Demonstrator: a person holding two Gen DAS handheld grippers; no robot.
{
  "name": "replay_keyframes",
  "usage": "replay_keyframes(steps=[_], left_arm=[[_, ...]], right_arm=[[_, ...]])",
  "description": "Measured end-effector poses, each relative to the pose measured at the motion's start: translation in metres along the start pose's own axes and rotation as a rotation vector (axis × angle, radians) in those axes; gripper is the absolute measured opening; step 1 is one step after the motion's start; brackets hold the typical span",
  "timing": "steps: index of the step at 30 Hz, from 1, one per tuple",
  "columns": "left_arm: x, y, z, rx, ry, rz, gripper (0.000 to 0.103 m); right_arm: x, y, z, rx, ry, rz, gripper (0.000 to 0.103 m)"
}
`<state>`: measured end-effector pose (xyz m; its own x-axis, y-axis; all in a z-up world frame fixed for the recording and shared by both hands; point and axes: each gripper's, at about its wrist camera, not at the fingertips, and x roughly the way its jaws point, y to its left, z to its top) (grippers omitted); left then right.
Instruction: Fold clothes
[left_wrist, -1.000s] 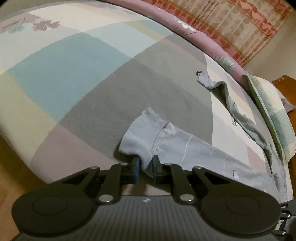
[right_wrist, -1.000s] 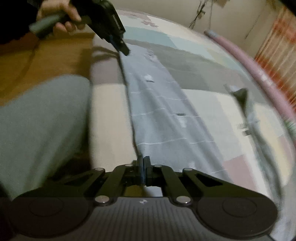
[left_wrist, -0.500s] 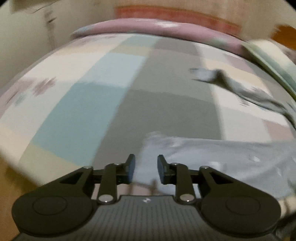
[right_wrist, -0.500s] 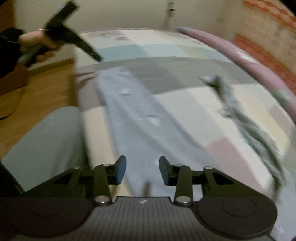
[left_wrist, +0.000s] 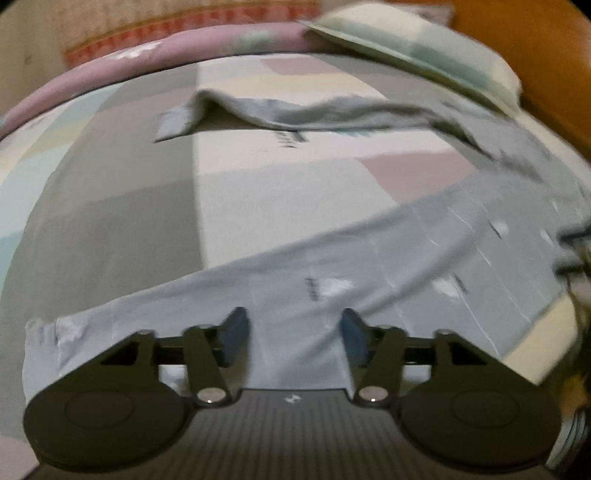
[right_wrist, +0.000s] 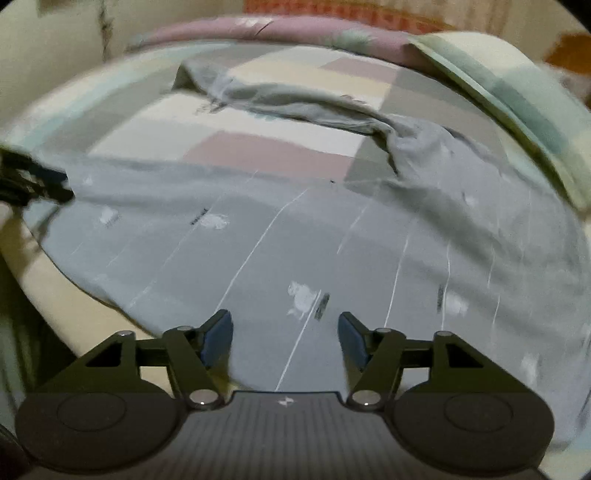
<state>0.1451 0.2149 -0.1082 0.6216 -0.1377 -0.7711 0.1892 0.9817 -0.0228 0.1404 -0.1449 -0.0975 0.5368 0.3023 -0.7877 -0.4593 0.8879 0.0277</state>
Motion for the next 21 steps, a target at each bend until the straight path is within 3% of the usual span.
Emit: replay_keyframes(steps=[3,5,6,9,12,14,17,21], left_arm=[[-0.001,0.021,0.0,-0.087,0.011,0.035,0.068],[-0.008,0.023,0.002,-0.081,0.024,0.093,0.065],[-0.013,0.021,0.002,-0.076,0.015,0.085,0.065],[-0.025,0.016,-0.002,-0.049,-0.014,0.044,0.07],[-0.015,0.019,-0.013,-0.052,0.036,0.106,0.073],[-0.012,0.033,-0.015,-0.131,0.02,0.102,0.075],[-0.016,0.048,-0.011,-0.172,0.052,0.227,0.073],[-0.029,0.05,-0.006,-0.176,0.034,0.203,0.073]], right_arm=[[-0.008,0.006,-0.014,-0.026,0.01,-0.002,0.087],[-0.013,0.012,-0.019,-0.078,0.031,-0.016,0.087],[-0.018,0.011,-0.019,-0.08,0.027,-0.023,0.086],[-0.038,-0.003,-0.018,-0.023,-0.018,-0.046,0.086],[-0.05,-0.028,-0.017,0.074,-0.05,-0.07,0.086],[-0.052,-0.041,-0.018,0.108,-0.053,-0.101,0.086],[-0.05,-0.055,-0.021,0.143,-0.042,-0.171,0.087],[-0.032,-0.054,-0.014,0.133,-0.036,-0.126,0.087]])
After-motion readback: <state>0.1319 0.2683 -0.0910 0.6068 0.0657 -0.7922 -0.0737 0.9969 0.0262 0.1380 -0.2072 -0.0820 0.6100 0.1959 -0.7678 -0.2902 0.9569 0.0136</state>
